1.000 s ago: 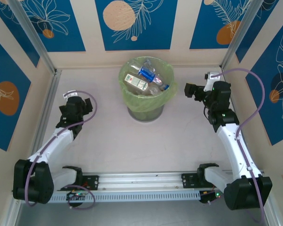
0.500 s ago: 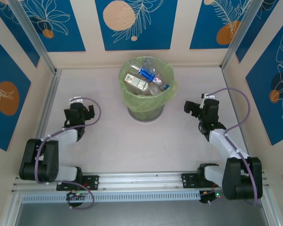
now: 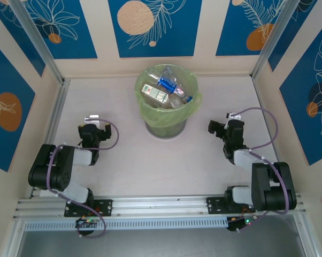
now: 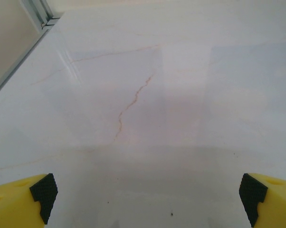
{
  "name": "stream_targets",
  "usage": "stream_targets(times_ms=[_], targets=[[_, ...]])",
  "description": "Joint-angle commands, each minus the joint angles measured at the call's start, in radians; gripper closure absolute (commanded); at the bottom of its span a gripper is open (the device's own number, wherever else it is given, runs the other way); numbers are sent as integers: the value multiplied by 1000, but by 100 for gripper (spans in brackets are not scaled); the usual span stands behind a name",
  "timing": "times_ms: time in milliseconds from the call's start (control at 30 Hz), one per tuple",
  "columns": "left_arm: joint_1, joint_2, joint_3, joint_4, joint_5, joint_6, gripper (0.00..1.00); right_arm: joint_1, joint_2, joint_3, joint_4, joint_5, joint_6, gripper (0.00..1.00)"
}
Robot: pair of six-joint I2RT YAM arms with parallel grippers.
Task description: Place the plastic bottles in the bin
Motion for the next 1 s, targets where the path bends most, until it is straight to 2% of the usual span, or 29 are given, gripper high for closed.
stream_targets(times_ms=[0,100,233,267,300,333,367,633,967], targets=[[-7,-7,6,52,-19,10,0,21,26,-33,262,52,-67,1],[-7,-8,8,48,-19,9,0,25,96,-41,353,7,-95,1],[-7,-8,6,50,-18,10,0,68,253,-90,614,-44,-179,1],[-7,-7,6,50,-18,11,0,79,259,-61,580,-24,-183,1],[-7,-8,6,50,-15,11,0,70,238,-20,462,-24,-169,1],[-6,-8,6,50,-15,11,0,11,236,24,360,-83,-119,1],[-7,-8,6,51,-15,12,0,-17,232,16,365,-137,-101,1],[-7,-8,18,30,84,45,0,-3,231,18,363,-113,-107,1],[-1,-6,22,24,93,44,1,-3,231,17,366,-113,-107,1]])
